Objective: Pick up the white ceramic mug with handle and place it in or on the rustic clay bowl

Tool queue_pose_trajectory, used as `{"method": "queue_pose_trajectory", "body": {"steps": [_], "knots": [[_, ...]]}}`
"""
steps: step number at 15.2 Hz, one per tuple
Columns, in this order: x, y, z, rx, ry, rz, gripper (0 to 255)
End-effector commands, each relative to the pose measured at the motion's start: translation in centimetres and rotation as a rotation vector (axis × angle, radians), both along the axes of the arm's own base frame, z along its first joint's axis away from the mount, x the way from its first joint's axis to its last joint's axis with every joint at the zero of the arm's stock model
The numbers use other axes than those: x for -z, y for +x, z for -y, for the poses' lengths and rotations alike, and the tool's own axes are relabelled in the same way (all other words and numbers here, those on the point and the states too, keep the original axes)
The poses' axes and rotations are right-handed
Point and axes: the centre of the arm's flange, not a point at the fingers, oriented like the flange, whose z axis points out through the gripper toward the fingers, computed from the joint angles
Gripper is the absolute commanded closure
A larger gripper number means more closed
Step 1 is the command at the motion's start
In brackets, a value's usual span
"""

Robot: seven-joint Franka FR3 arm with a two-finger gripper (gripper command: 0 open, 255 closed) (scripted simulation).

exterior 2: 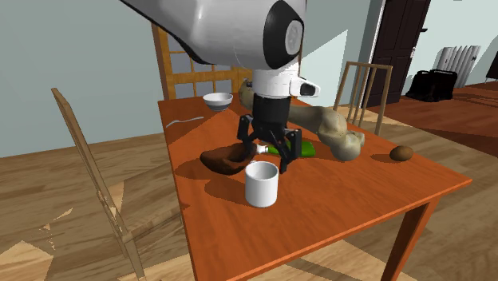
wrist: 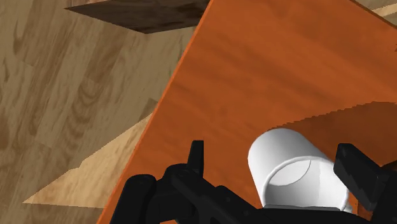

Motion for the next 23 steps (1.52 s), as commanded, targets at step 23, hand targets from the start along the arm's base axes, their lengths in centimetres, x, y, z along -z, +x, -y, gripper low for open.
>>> {"method": "queue_pose_trajectory", "body": {"steps": [23], "knots": [[12.8, 9.6, -1.5, 0.004, -0.012, -0.009, 0]]}}
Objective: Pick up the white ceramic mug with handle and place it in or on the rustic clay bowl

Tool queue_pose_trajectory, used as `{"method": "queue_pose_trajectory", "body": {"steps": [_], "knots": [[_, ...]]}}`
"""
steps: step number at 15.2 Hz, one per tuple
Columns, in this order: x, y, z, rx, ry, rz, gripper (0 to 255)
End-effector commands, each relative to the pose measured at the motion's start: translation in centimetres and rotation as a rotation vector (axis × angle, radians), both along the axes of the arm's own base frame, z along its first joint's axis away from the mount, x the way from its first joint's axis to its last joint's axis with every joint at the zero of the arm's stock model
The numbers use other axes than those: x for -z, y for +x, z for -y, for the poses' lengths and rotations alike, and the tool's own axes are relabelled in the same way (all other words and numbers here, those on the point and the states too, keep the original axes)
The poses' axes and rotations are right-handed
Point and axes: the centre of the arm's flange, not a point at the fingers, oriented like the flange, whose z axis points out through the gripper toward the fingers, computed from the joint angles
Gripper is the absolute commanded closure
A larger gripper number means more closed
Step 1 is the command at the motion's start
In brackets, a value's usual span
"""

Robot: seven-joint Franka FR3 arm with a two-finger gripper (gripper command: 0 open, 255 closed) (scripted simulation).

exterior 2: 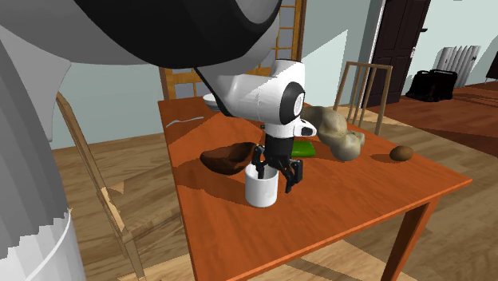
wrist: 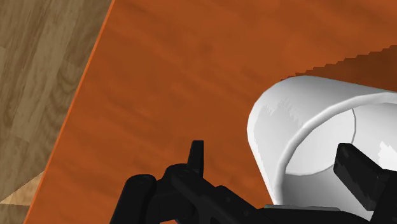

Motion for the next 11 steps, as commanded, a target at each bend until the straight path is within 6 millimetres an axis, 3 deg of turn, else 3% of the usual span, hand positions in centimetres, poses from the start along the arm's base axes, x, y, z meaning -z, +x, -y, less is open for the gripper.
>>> {"method": "queue_pose_trajectory", "body": {"steps": [1, 2, 11], "knots": [[0.00, 0.00, 0.00, 0.000, 0.000, 0.000, 0], [0.00, 0.00, 0.00, 0.000, 0.000, 0.000, 255], [0.00, 0.00, 0.00, 0.000, 0.000, 0.000, 255]]}}
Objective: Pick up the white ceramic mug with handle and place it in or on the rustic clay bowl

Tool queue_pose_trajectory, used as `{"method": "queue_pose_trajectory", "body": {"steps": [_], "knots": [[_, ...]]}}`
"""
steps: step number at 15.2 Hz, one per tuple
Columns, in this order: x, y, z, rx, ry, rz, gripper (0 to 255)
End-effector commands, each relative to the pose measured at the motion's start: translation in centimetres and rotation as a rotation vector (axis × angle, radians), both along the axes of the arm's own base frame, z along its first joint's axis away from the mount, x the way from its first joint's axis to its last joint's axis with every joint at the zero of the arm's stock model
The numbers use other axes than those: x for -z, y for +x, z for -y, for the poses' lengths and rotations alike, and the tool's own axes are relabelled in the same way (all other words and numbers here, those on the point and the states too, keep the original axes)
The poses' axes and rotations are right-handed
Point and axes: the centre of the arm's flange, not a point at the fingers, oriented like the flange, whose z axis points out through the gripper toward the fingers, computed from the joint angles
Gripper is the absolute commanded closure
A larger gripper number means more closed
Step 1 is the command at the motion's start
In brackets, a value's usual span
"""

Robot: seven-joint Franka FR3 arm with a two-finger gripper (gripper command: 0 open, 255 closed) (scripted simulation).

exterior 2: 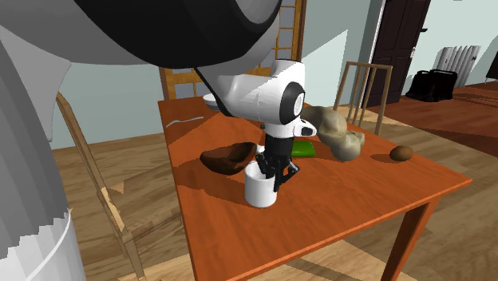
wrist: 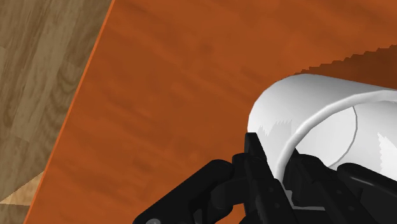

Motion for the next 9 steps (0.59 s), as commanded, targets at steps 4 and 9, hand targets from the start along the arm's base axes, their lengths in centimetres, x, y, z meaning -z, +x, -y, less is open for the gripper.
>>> {"method": "queue_pose_trajectory", "body": {"steps": [4, 9], "knots": [[-2.1, 0.0, 0.0, 0.000, 0.000, 0.000, 255], [-4.7, 0.0, 0.0, 0.000, 0.000, 0.000, 255]]}}
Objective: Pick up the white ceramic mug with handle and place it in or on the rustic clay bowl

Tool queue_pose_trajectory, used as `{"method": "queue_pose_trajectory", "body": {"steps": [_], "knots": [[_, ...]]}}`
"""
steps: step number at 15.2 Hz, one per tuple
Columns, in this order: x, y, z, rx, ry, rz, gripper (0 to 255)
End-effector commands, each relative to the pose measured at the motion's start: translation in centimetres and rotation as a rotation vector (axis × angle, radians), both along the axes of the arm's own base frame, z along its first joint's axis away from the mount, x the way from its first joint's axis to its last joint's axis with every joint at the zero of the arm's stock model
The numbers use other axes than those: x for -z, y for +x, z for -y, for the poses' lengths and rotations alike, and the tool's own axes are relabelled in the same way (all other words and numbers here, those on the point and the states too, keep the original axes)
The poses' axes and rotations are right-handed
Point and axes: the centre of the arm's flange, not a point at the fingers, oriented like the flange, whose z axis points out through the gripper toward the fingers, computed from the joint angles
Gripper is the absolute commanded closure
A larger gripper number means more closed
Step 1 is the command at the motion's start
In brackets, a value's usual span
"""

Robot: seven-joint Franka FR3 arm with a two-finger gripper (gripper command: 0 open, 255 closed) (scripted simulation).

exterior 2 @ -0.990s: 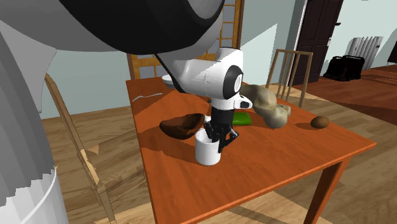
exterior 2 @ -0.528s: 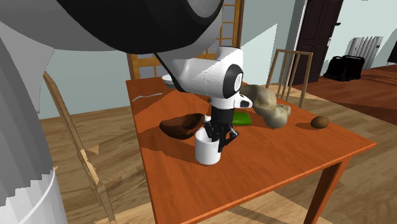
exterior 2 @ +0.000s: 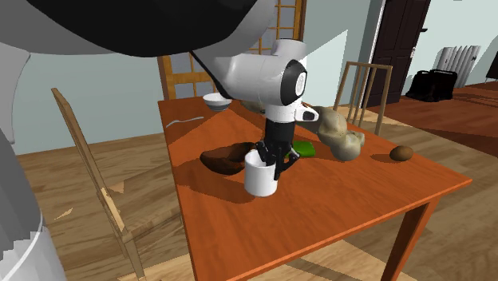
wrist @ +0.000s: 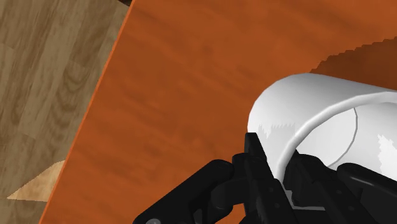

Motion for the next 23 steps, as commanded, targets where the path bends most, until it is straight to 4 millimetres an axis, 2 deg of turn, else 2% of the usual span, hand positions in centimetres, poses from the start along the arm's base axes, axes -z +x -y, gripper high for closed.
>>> {"method": "queue_pose_trajectory", "body": {"steps": [1, 23], "knots": [[-1.1, 0.1, 0.0, 0.000, 0.000, 0.000, 255], [-12.7, 0.1, 0.0, 0.000, 0.000, 0.000, 255]]}}
